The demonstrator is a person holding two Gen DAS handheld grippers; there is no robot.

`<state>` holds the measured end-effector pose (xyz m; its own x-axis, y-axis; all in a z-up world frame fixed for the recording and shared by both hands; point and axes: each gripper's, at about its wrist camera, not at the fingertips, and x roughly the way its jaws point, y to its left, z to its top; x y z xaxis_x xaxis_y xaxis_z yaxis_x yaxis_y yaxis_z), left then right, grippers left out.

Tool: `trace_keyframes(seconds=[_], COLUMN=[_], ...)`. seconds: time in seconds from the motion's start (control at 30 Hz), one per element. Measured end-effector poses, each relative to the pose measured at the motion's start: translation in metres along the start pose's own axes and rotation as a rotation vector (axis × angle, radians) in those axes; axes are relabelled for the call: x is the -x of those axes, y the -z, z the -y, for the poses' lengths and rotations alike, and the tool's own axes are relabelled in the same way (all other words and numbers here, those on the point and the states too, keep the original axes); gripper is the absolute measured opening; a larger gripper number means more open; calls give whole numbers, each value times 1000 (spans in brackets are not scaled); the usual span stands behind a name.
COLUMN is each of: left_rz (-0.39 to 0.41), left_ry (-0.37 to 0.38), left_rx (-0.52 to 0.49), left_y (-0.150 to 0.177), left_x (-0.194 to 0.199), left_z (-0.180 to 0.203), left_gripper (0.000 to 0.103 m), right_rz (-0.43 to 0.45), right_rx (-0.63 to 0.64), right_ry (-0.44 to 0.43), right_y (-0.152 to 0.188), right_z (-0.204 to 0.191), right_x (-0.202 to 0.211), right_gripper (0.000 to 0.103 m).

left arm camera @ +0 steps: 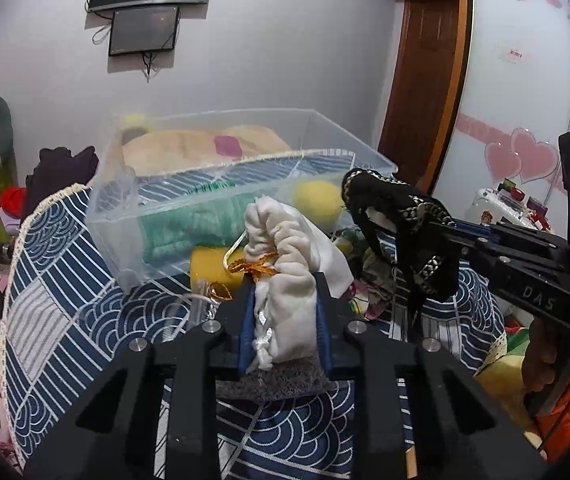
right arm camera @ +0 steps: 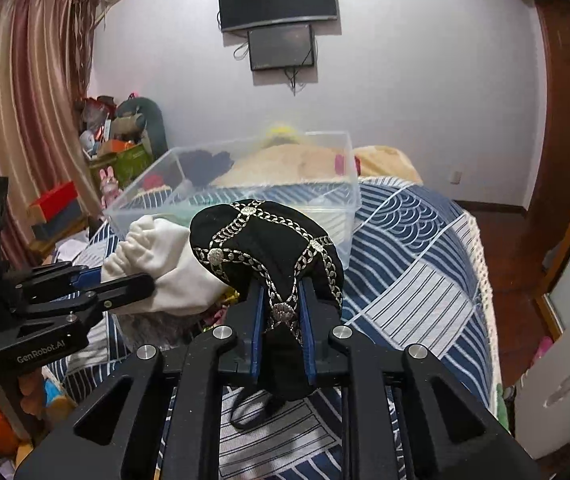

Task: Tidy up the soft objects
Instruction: 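Place the black cap with the right tool while the left places white bag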

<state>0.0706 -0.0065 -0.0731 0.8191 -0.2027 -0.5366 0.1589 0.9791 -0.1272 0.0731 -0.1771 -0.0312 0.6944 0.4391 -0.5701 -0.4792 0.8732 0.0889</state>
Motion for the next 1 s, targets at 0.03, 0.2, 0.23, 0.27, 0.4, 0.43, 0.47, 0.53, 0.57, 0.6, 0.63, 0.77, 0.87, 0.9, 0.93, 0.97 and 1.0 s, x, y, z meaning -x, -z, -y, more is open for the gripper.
trace_keyframes(seconds=[0.03,0.2,0.23,0.27,0.4,0.43,0.47,0.53,0.57,0.6,0.63,0.77,0.87,0.9,0.93,0.97,1.0], left_rz=[11,69,83,96,151,162,174,192,203,215,224,262,273,273,274,274,272], left_ry=[-1,0,0,0,-15,-19,-21,-27,-31,-36,-41,-72,-98,-107,-115,-119,-122], left_rx=[1,1,3,4,10,13,19,32,39,45,48,63,67,67,69,71,73], left_y=[0,-7,-9,-11,-19,-21,-24,-29,-32,-35,-37,-48,-55,-58,-60,-63,-65], left_x=[4,23,28,32,47,50,52,56,58,60,61,62,56,54,50,46,43], left_z=[-1,-3,-3,-3,-8,-9,-12,-16,-18,-21,-23,-32,-38,-39,-41,-43,-44], left_gripper=[24,23,23,23,23,23,23,23,23,23,23,23,23,23,23,23,23], right_rz=[7,48,54,63,90,99,104,125,133,141,150,183,206,208,209,208,205], right_rx=[0,-13,-12,-10,-9,-8,-7,-1,3,8,14,33,47,49,53,56,59], right_ry=[2,6,9,13,19,21,22,22,21,21,21,23,32,32,32,33,35], right_y=[-1,-12,-13,-15,-25,-29,-31,-39,-42,-45,-49,-66,-80,-82,-85,-88,-90], right_z=[0,2,2,2,3,3,3,1,0,-2,-3,-9,-13,-14,-16,-17,-18], right_x=[3,13,13,15,21,22,22,23,23,23,22,17,9,7,3,-2,-6], right_gripper=[14,14,14,14,14,14,14,14,14,14,14,14,14,14,14,14,14])
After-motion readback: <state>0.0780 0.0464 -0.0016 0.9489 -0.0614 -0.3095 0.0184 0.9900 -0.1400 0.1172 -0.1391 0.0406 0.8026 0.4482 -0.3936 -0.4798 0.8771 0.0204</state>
